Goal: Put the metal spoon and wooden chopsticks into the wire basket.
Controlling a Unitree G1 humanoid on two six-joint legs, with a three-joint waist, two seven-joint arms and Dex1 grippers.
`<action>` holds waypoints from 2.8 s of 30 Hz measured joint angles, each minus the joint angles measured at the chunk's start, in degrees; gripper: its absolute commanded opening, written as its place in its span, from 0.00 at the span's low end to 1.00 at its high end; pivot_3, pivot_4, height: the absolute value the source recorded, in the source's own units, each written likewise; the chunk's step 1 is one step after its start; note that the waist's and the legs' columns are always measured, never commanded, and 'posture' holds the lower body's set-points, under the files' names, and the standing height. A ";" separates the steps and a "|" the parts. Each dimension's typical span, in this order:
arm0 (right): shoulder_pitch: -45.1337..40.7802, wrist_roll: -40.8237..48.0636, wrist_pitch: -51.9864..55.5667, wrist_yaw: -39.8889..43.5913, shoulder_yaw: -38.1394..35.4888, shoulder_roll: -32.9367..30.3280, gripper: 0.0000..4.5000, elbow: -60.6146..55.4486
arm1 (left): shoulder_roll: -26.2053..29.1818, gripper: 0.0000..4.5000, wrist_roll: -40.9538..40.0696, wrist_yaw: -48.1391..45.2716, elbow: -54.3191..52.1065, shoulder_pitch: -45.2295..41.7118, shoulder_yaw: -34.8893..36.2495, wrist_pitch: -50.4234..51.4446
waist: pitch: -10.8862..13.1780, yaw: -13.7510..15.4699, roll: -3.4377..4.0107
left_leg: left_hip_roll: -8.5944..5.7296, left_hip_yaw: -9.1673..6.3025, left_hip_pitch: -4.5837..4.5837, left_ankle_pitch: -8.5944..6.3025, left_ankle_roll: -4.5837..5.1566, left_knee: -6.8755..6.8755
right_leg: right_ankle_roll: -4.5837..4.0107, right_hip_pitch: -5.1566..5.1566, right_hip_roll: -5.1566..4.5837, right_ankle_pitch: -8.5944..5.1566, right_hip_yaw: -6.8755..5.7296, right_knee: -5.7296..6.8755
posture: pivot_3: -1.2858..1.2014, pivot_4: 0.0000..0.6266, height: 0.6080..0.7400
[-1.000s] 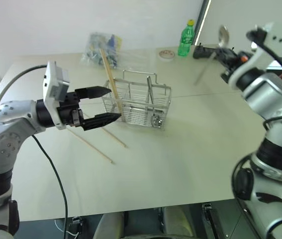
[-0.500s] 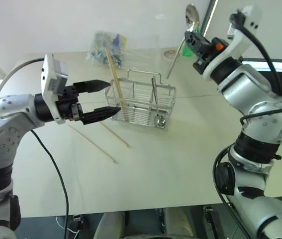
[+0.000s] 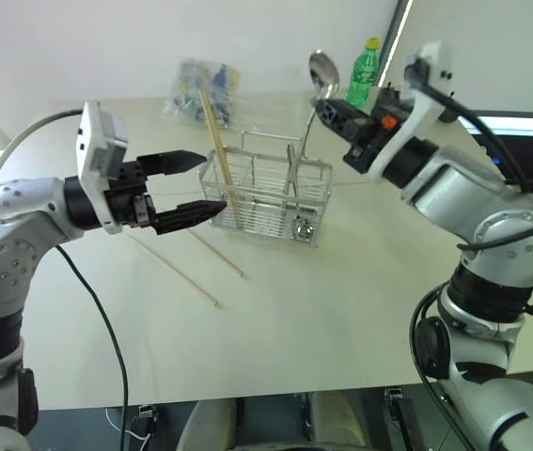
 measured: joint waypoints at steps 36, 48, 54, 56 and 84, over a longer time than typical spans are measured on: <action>5.41 -4.47 -1.76 28.73 3.17 -27.15 0.98 -2.33 | 0.02 1.00 -0.53 4.36 1.26 -2.48 2.71 3.28 | 0.06 0.17 -0.09 | 0.02 0.03 -0.01 -0.01 0.02 0.00 | 0.07 0.08 0.00 -0.02 -0.03 -0.09 | 0.52 0.24 0.75; 13.04 -2.13 -4.86 49.54 3.27 -37.28 0.98 -9.84 | -23.32 1.00 -19.69 71.83 -0.89 0.11 14.68 20.42 | 0.20 1.02 -0.73 | 0.04 -0.16 0.15 -0.03 -0.02 0.33 | 0.22 0.32 -0.19 0.01 0.04 -0.06 | 0.52 0.24 0.75; 13.90 -3.75 -6.27 48.38 6.18 -34.65 0.98 -9.84 | -31.21 1.00 -22.05 108.66 0.19 0.77 17.26 27.54 | 0.18 2.35 -0.78 | -0.04 -0.21 0.09 -0.02 -0.07 0.36 | 0.20 0.27 -0.17 0.03 0.05 -0.03 | 0.52 0.24 0.75; 13.89 -3.75 -6.39 47.86 6.57 -33.69 0.98 -9.88 | -32.12 1.00 -22.63 115.82 2.05 0.38 18.33 28.37 | 0.17 3.10 -0.79 | -0.08 -0.16 0.07 -0.02 -0.08 0.39 | 0.18 0.24 -0.17 0.03 0.05 -0.03 | 0.52 0.24 0.75; 19.37 1.79 -5.21 38.81 6.70 -33.05 1.00 -14.81 | -39.24 0.71 -0.28 114.72 27.95 -13.42 17.02 24.44 | 0.02 3.34 -0.88 | -0.12 0.09 0.03 0.03 -0.18 0.49 | 0.07 0.27 -0.17 0.09 0.01 -0.05 | 0.52 0.24 0.75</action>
